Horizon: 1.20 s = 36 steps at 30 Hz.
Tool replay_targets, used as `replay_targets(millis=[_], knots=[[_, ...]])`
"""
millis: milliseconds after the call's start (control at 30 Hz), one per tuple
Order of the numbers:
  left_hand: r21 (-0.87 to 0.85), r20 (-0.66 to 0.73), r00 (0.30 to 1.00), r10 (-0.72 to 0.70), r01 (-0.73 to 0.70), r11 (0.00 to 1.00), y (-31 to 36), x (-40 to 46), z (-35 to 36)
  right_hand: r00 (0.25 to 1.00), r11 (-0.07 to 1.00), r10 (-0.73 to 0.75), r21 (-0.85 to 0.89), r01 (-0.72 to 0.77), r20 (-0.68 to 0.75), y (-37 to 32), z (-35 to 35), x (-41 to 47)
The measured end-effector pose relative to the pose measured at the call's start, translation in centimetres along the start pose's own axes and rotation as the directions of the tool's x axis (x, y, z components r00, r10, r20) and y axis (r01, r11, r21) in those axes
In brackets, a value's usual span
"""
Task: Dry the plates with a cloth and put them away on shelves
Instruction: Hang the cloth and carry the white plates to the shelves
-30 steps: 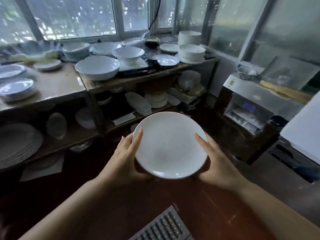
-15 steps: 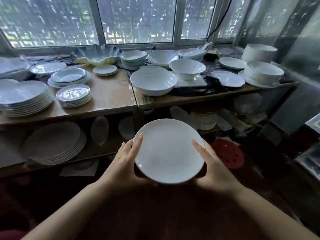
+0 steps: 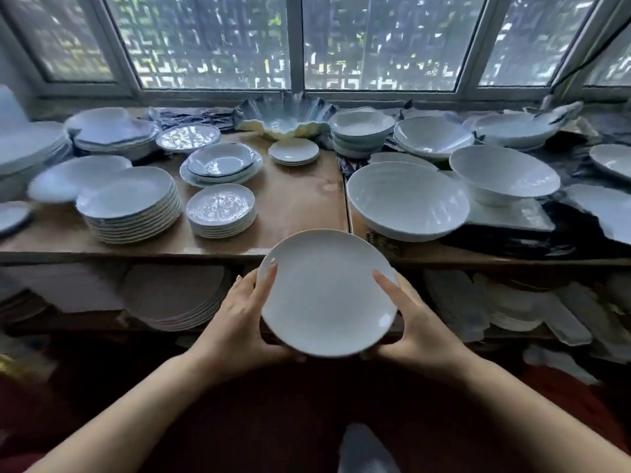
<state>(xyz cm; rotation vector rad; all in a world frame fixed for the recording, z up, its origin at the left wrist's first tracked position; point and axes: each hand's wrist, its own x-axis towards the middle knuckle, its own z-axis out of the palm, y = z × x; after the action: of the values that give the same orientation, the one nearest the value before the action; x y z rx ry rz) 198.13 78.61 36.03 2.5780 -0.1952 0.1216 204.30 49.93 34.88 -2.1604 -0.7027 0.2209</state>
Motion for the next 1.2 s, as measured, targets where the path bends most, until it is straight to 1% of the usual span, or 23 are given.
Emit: replay_targets(millis=[167,300,500,633,733,933,1000,1100,1200], knots=[[0.010,-0.082,0.986,-0.146,0.147,0.989,-3.2,5.6,-0.7,0.988,0.992,-0.125,0.012,0.124,0.089,3.4,-0.9,11.2],[0.033,-0.129,0.954,-0.272,0.278,0.960,-5.7,9.6,-1.4,0.952,0.971,-0.238,0.018,0.239,0.191,5.3,-1.3,19.8],[-0.007,-0.189,0.902,-0.389,0.395,0.919,-9.3,13.9,-2.5,0.889,0.948,-0.316,0.079,0.308,0.331,6.9,0.2,30.2],[-0.008,-0.199,0.868,-0.456,0.464,0.886,-13.5,16.1,-3.3,0.864,0.930,-0.367,0.105,0.353,0.345,7.7,3.0,36.4],[0.000,-0.193,0.850,-0.490,0.499,0.866,-17.3,17.9,-3.9,0.852,0.912,-0.405,0.087,0.400,0.331,8.3,5.6,40.9],[0.030,-0.160,0.854,-0.496,0.506,0.862,-25.6,21.4,-5.1,0.860,0.929,-0.358,0.051,0.366,0.362,8.6,10.4,48.0],[0.028,-0.148,0.856,-0.495,0.504,0.863,-28.2,22.5,-5.1,0.861,0.928,-0.369,0.085,0.363,0.349,8.8,11.9,49.9],[0.011,-0.076,0.848,-0.525,0.527,0.850,-31.6,23.8,-5.1,0.867,0.926,-0.377,0.119,0.359,0.324,9.3,14.2,52.4],[0.037,-0.027,0.844,-0.536,0.536,0.843,-34.6,24.7,-4.8,0.881,0.935,-0.355,0.119,0.335,0.314,10.2,16.3,53.9]])
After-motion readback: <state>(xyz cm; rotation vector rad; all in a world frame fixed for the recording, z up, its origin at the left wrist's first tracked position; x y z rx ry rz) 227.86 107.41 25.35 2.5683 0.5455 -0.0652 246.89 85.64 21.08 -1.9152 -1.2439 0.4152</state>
